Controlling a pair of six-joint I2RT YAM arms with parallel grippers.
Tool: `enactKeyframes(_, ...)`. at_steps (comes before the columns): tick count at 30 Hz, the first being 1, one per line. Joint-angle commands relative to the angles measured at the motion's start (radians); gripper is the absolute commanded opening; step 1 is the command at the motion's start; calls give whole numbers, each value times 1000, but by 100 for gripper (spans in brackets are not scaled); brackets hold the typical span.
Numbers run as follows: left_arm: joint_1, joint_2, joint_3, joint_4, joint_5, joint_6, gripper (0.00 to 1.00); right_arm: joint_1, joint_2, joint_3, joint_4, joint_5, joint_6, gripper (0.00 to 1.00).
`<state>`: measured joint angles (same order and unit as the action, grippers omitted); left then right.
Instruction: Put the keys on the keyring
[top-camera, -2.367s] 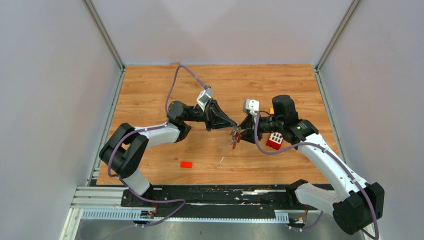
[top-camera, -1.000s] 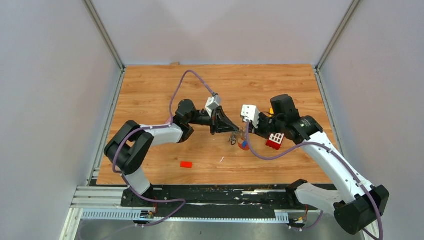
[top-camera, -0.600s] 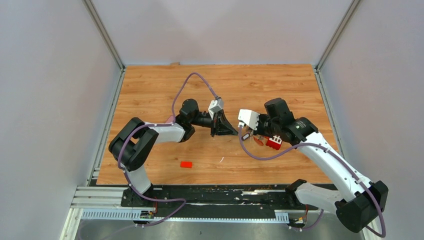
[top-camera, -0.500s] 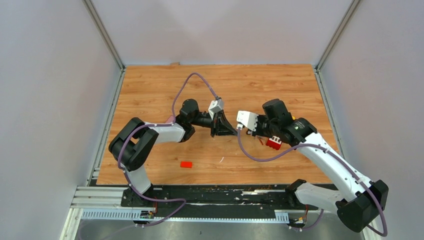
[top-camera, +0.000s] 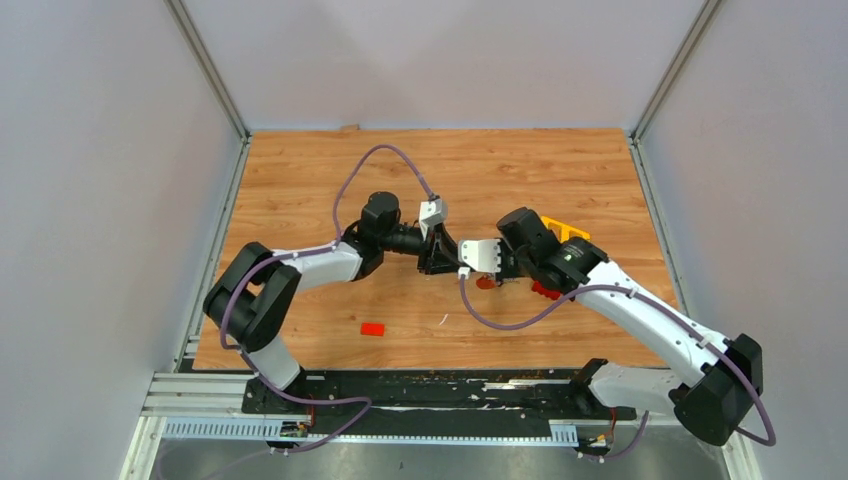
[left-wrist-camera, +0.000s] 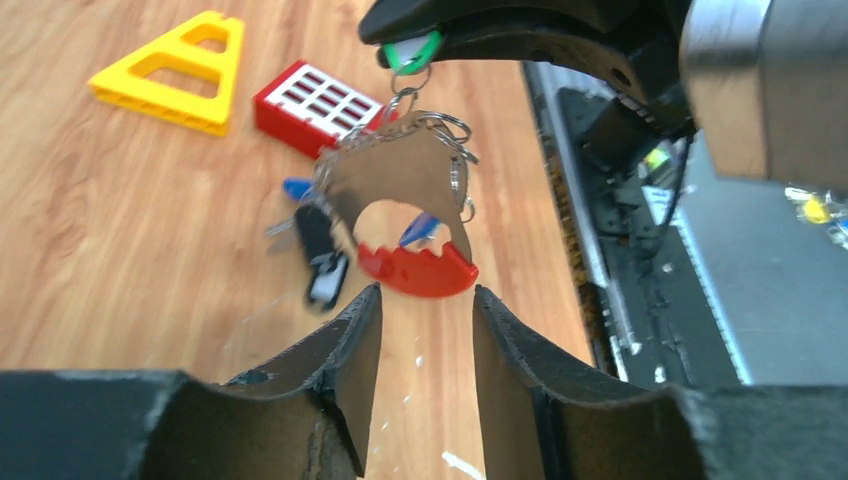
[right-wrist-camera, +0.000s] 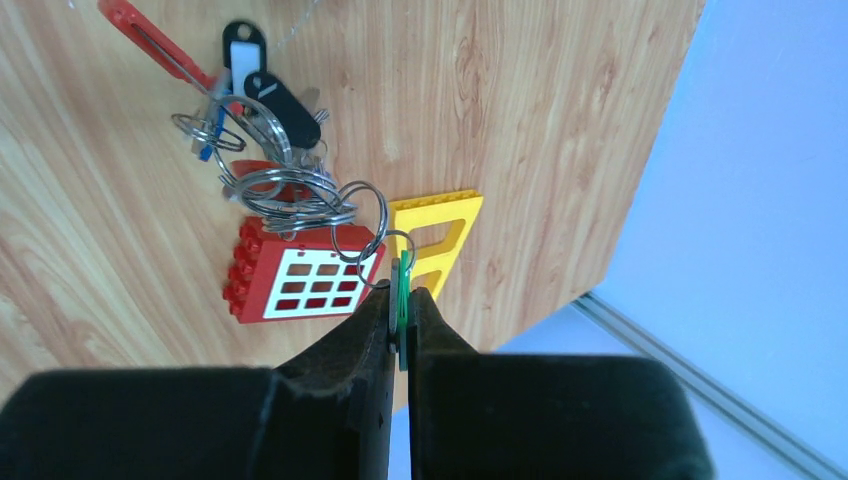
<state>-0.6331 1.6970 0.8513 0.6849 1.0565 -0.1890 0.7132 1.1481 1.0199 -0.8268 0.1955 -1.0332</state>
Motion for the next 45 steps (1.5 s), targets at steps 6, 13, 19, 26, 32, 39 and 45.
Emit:
enactKeyframes(6,64,-229,44,-512,-332,389,69,118,116,104,18,195,-61,0)
enactKeyframes(13,184,-368,-15,-552,-560,383,90,227,262,140,80,216,-54,0)
enactKeyframes(19,240,-493,-64,-608,-784,463,94,272,425,83,278,331,-198,0)
enactKeyframes(26,272,-571,-58,-694,-902,511,96,273,604,150,426,367,-344,0)
enactKeyframes(32,274,-600,-36,-763,-946,526,97,272,722,192,518,372,-445,1)
enactKeyframes(39,274,-610,-17,-800,-957,536,98,273,796,226,504,432,-443,1)
enactKeyframes(45,274,-595,-2,-811,-944,537,98,290,833,211,368,561,-298,2)
